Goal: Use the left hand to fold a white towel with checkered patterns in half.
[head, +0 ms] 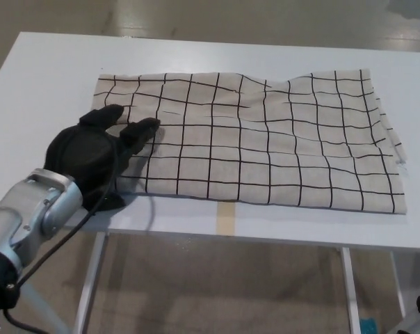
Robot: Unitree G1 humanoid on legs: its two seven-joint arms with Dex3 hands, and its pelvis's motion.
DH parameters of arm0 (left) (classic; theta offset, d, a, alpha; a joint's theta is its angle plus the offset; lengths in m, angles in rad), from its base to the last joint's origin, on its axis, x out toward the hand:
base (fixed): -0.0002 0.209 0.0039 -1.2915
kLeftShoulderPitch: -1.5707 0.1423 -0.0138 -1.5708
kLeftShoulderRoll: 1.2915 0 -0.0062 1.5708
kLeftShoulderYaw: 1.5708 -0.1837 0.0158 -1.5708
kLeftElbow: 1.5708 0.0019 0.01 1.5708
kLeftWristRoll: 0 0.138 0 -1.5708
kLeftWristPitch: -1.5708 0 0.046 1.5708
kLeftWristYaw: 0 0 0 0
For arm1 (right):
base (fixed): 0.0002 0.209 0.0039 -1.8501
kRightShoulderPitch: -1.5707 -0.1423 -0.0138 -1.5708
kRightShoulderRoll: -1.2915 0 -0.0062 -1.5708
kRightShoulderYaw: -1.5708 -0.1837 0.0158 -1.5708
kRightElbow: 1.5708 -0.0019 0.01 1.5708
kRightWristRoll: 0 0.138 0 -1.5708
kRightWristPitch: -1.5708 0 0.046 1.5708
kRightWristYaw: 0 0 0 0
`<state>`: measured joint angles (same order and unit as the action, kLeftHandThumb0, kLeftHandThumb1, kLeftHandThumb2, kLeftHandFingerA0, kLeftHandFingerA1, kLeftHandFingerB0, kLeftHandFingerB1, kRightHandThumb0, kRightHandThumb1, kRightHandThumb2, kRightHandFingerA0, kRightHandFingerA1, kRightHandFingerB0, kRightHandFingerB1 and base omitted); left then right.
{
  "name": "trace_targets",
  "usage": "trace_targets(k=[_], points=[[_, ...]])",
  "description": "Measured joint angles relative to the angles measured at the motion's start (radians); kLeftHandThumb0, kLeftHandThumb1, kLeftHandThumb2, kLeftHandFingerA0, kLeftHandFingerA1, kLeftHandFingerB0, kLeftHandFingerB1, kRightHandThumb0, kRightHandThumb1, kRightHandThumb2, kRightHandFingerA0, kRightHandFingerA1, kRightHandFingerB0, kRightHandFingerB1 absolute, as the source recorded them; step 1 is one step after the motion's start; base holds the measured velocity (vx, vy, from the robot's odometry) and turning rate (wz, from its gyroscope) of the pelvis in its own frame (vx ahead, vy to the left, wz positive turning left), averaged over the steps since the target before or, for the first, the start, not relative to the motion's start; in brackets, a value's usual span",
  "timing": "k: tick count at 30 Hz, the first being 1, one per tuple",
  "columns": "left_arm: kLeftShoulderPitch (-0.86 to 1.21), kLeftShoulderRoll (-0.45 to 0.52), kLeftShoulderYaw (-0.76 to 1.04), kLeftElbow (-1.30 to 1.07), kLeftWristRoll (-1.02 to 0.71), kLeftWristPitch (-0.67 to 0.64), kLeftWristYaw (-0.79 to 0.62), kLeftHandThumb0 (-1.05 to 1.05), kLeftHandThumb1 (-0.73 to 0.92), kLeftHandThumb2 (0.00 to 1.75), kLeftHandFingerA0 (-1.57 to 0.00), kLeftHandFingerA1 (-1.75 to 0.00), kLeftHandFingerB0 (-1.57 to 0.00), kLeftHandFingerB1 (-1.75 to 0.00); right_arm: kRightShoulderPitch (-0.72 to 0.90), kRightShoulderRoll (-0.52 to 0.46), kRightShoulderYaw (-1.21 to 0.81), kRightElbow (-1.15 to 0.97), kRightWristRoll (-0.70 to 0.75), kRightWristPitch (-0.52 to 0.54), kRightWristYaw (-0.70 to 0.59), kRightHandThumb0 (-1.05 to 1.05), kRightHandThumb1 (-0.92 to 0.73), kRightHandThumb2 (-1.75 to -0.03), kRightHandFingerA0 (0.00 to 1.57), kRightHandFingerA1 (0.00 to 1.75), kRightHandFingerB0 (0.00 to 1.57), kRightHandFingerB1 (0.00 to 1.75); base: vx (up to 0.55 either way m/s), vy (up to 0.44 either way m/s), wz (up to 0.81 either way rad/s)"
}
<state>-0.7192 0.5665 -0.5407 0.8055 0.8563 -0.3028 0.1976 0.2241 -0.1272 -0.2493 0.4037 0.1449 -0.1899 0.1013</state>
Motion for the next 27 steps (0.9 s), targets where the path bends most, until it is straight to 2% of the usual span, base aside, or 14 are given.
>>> trace_targets(k=[3, 4, 5, 6, 9, 13, 14, 15, 16, 23, 24, 25, 26, 27], points=[[-0.012, -0.009, -0.02, 0.011, 0.005, 0.009, 0.004, -0.46, 0.33, 0.69, 0.0, -0.12, 0.0, -0.21, 0.003, 0.001, 0.0, -0.002, 0.0, -0.001, 0.0, -0.38, -0.58, -0.58, 0.45, 0.44, 0.37, 0.33, 0.0, 0.0, 0.0], [-0.017, -0.012, -0.028, 0.017, 0.008, 0.011, 0.006, -0.42, 0.46, 0.54, 0.0, -0.11, 0.0, -0.24, 0.004, 0.002, 0.0, -0.003, 0.0, -0.001, 0.0, -0.38, -0.58, -0.58, 0.45, 0.44, 0.37, 0.33, 0.0, 0.0, 0.0], [-0.021, -0.015, -0.035, 0.024, 0.009, 0.013, 0.008, -0.4, 0.45, 0.56, 0.0, -0.11, 0.0, -0.24, 0.004, 0.003, -0.001, -0.005, 0.0, -0.002, 0.0, -0.38, -0.58, -0.58, 0.45, 0.44, 0.37, 0.33, 0.0, 0.0, 0.0], [-0.024, -0.018, -0.039, 0.03, 0.01, 0.014, 0.009, -0.44, 0.38, 0.69, 0.0, -0.11, 0.0, -0.22, 0.004, 0.004, -0.001, -0.006, 0.0, -0.002, 0.0, -0.37, -0.58, -0.58, 0.45, 0.44, 0.37, 0.34, 0.0, 0.0, 0.0], [-0.033, -0.031, -0.054, 0.048, 0.013, 0.016, 0.012, -0.44, 0.39, 0.69, 0.0, -0.12, 0.0, -0.23, 0.005, 0.006, -0.002, -0.011, 0.001, -0.002, -0.001, -0.37, -0.58, -0.58, 0.46, 0.44, 0.37, 0.34, 0.0, 0.0, 0.0], [-0.057, -0.052, -0.082, 0.08, 0.027, 0.027, 0.022, -0.47, 0.33, 0.7, 0.0, -0.15, 0.0, -0.22, 0.005, 0.014, -0.003, -0.018, 0.001, -0.002, -0.005, -0.38, -0.59, -0.6, 0.46, 0.45, 0.38, 0.34, 0.0, 0.0, 0.0], [-0.065, -0.058, -0.091, 0.089, 0.03, 0.032, 0.024, -0.47, 0.33, 0.7, 0.0, -0.18, 0.0, -0.23, 0.006, 0.016, -0.003, -0.019, 0.001, -0.003, -0.006, -0.46, -0.46, -0.77, 0.41, 0.54, 0.32, 0.46, 0.0, 0.0, 0.0], [-0.069, -0.063, -0.097, 0.094, 0.032, 0.035, 0.026, -0.47, 0.33, 0.71, 0.0, -0.2, 0.0, -0.24, 0.006, 0.018, -0.003, -0.02, 0.001, -0.003, -0.006, -0.46, -0.46, -0.77, 0.41, 0.54, 0.32, 0.46, 0.0, 0.0, 0.0], [-0.075, -0.069, -0.102, 0.1, 0.035, 0.039, 0.029, -0.45, 0.33, 0.73, 0.0, -0.25, 0.0, -0.28, 0.006, 0.019, -0.003, -0.02, 0.001, -0.004, -0.006, -0.38, -0.58, -0.58, 0.46, 0.45, 0.38, 0.34, 0.0, 0.0, 0.0], [-0.118, -0.113, -0.148, 0.165, 0.048, 0.073, 0.052, -0.44, 0.33, 0.73, 0.0, -0.35, 0.0, -0.34, 0.017, 0.023, -0.007, -0.023, 0.002, -0.006, -0.006, -0.39, -0.59, -0.59, 0.47, 0.46, 0.39, 0.34, 0.0, 0.0, 0.0], [-0.12, -0.114, -0.149, 0.167, 0.048, 0.075, 0.053, -0.28, 0.37, 0.9, 0.0, -0.49, 0.0, -0.48, 0.018, 0.023, -0.008, -0.023, 0.002, -0.006, -0.006, -0.38, -0.59, -0.58, 0.48, 0.46, 0.4, 0.34, 0.0, 0.0, 0.0], [-0.124, -0.117, -0.153, 0.174, 0.048, 0.077, 0.055, -0.28, 0.37, 0.9, 0.0, -0.49, 0.0, -0.48, 0.019, 0.023, -0.009, -0.024, 0.002, -0.006, -0.006, -0.38, -0.59, -0.58, 0.48, 0.46, 0.4, 0.34, 0.0, 0.0, 0.0], [-0.13, -0.12, -0.157, 0.183, 0.049, 0.08, 0.059, -0.28, 0.37, 0.9, 0.0, -0.49, 0.0, -0.47, 0.019, 0.025, -0.011, -0.026, 0.003, -0.006, -0.007, -0.45, -0.46, -0.78, 0.43, 0.56, 0.32, 0.46, 0.0, 0.0, 0.0], [-0.139, -0.125, -0.168, 0.198, 0.051, 0.084, 0.061, -0.28, 0.37, 0.9, 0.0, -0.49, 0.0, -0.47, 0.018, 0.026, -0.013, -0.029, 0.003, -0.006, -0.007, -0.45, -0.46, -0.78, 0.43, 0.56, 0.32, 0.46, 0.0, 0.0, 0.0]])
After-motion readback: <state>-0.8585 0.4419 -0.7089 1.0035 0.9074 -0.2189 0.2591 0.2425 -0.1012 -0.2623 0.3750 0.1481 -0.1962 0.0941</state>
